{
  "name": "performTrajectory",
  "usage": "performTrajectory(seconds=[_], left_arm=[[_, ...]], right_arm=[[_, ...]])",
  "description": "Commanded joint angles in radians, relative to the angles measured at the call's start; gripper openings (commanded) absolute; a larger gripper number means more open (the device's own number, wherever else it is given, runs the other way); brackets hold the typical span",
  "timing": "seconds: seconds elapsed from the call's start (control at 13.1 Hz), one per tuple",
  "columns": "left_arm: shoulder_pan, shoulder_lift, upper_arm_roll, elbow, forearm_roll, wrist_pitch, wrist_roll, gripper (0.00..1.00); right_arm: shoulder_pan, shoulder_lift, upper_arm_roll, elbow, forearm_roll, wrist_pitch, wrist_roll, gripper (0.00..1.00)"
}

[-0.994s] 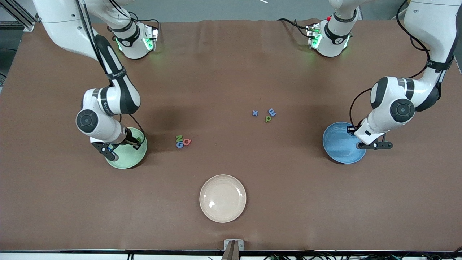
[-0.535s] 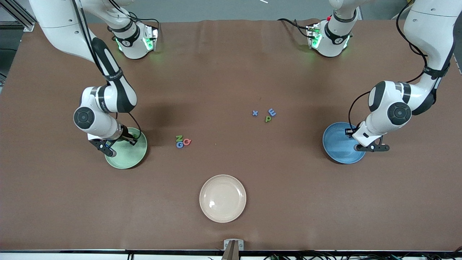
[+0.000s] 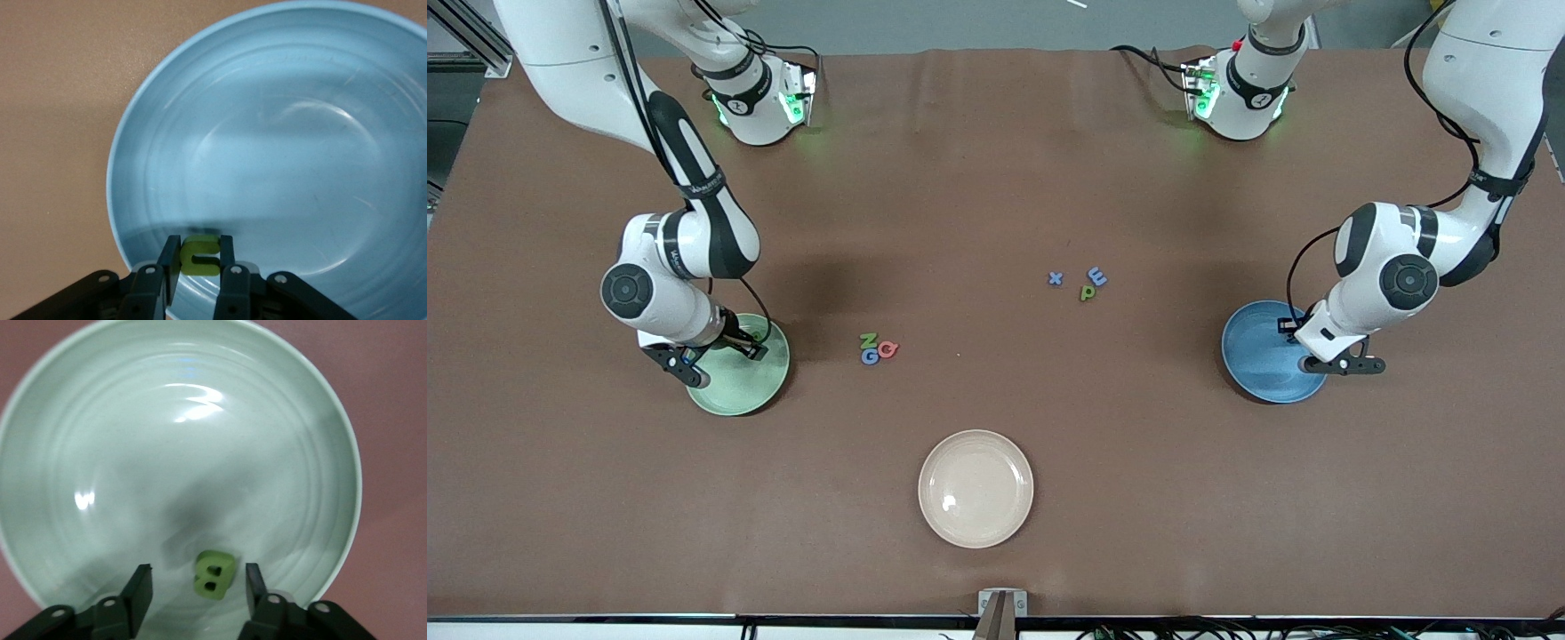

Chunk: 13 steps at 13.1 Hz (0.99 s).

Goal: Sort upper and lower case letters into plates
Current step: 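Open both grippers over the blue and green plates, releasing the letters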

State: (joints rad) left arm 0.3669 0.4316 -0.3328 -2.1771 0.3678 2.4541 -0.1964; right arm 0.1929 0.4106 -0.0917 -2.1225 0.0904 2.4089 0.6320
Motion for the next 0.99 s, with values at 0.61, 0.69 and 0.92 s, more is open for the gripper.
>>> performTrajectory(seconds=[0.61,0.69,0.92], left_arm=[[0.012,-0.033,-0.060,0.014,0.019,-0.023,-0.008,0.98],[0.010,-0.049,-0.092,0.014,0.013,-0.033,-0.018,0.99],[0.012,-0.065,-0.214,0.014,0.007,-0.093,-0.186,0.99]], right_arm=[[0.249,0.069,0.009,0.216,0.088,-0.058,0.485,1.00],[0.269,0.089,0.009,0.231,0.088,-0.042,0.587,1.00],[0.333,0.141,0.004,0.269,0.069,-0.039,0.814,1.00]])
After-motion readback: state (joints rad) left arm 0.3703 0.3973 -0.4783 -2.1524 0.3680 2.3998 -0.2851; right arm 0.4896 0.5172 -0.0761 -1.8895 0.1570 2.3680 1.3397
